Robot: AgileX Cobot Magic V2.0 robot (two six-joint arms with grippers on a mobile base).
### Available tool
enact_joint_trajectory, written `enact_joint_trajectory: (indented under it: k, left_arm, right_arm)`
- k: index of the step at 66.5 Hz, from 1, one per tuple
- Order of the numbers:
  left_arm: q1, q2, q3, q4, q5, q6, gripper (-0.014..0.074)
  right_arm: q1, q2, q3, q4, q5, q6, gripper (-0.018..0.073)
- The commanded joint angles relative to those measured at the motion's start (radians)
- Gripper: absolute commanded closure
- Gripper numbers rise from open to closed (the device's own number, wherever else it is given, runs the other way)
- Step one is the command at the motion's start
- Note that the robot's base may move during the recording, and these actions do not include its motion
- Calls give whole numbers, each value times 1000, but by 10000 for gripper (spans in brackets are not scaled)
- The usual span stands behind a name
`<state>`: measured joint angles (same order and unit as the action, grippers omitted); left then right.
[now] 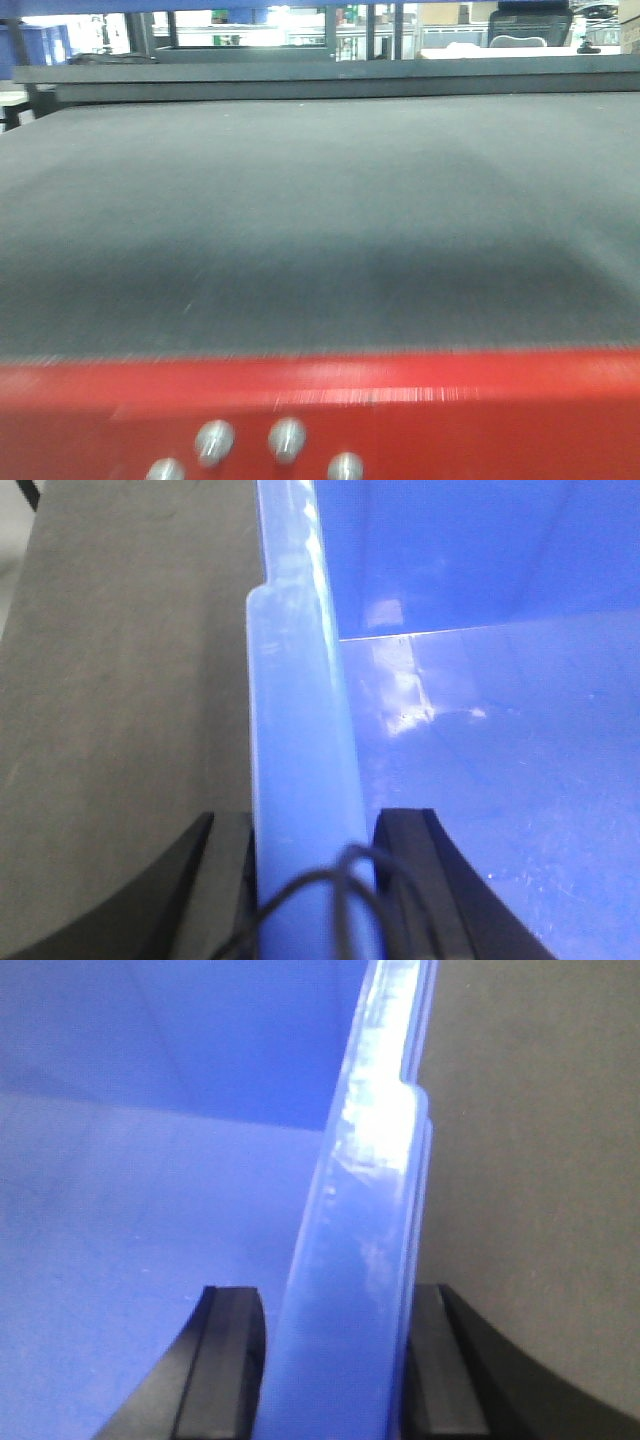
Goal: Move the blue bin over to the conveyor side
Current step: 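Lower the blue bin onto the dark table top with both grippers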
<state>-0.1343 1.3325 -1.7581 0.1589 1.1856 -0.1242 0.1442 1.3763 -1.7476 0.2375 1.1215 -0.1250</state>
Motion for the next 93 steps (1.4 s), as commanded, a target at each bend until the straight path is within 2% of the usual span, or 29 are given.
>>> enact_joint_trajectory:
  k: [1, 93]
  left_arm:
    - [1, -22, -17, 12, -83, 9, 616]
    - [1, -22, -17, 12, -85, 9, 616]
  right_arm:
    - [-2, -22, -17, 1, -105, -16, 637]
    - [-2, -22, -17, 1, -105, -16, 637]
